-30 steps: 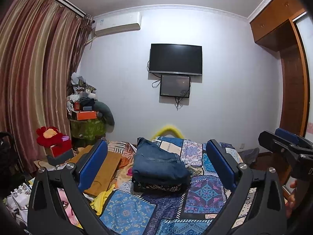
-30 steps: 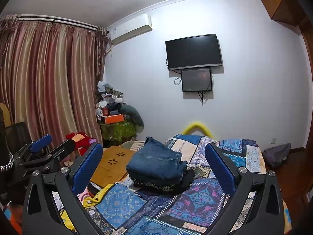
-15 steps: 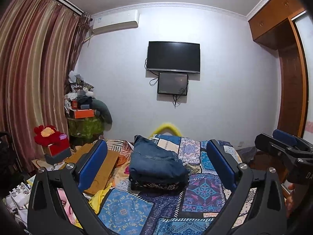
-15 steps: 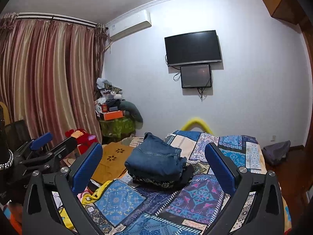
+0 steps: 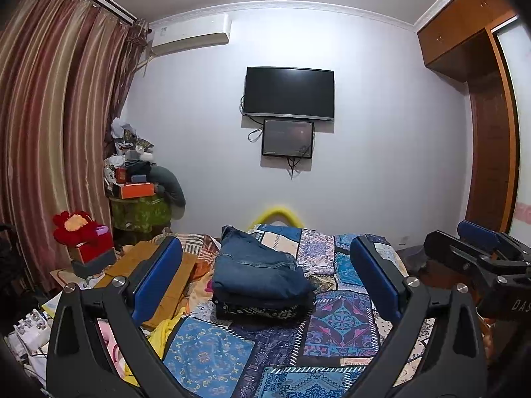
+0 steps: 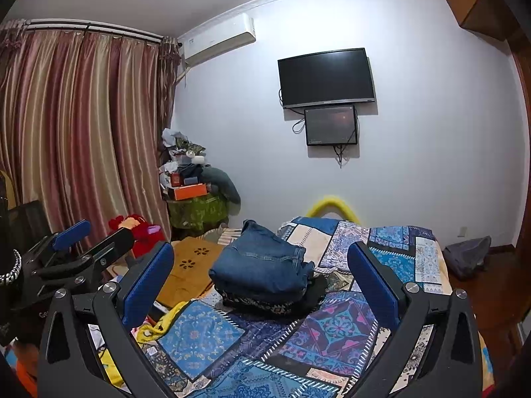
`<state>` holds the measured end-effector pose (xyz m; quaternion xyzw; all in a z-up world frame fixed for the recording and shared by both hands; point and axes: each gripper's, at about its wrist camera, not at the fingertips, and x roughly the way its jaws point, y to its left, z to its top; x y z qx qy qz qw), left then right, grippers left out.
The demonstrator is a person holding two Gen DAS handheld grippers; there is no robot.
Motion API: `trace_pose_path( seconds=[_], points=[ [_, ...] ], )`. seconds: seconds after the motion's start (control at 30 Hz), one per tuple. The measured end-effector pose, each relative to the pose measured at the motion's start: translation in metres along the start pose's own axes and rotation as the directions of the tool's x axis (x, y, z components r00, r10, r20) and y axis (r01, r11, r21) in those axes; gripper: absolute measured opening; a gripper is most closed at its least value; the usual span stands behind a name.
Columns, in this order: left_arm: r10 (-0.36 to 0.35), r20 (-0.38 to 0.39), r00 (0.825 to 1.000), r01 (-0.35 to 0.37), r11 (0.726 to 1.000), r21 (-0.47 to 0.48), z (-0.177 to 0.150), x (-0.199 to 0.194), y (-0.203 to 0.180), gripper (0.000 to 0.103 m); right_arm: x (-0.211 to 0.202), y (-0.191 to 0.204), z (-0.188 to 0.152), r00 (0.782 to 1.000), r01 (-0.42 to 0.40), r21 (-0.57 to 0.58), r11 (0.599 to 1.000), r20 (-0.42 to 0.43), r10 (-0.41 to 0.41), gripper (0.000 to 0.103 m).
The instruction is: Fold large clothes
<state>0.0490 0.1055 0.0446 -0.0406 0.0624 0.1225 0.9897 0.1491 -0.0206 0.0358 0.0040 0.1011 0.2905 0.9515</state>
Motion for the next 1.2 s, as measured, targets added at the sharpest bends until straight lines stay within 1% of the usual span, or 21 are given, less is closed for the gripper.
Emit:
trace_pose_path(
  seconds=[0.23,0.53,0.83,1.2],
  points=[
    [-0.026,-0.012,1.0,0.026,1.0,0.007,-0.0004,0.0014,-0.0037,0.102,-0.0023,-0.0025,0.0006,1.0,0.005,0.009,1.0,0.003,-0.005,0.103],
    [-0.036,-0.018,0.999,0.036,0.999,0.014,-0.0011,0.004,-0.0067,0.102,-0.0038,-0.0053,0.0019,1.0,0.02,0.007,1.0,0.01,-0.02,0.103],
    [-0.039,-0.024,0.999,0.039,0.999,0.01,-0.0033,0.0056,-0.0071,0.102,-0.0006,-0.0069,-0.0007,1.0,0.031,0.016,0.999,0.002,-0.031,0.103],
    [-0.019,-0.027,0.999,0.02,1.0,0.021,-0.0062,0.006,-0.0094,0.102,0.0053,-0.0047,-0.0013,1.0,0.027,0.018,0.999,-0.016,-0.027,0.103]
  ],
)
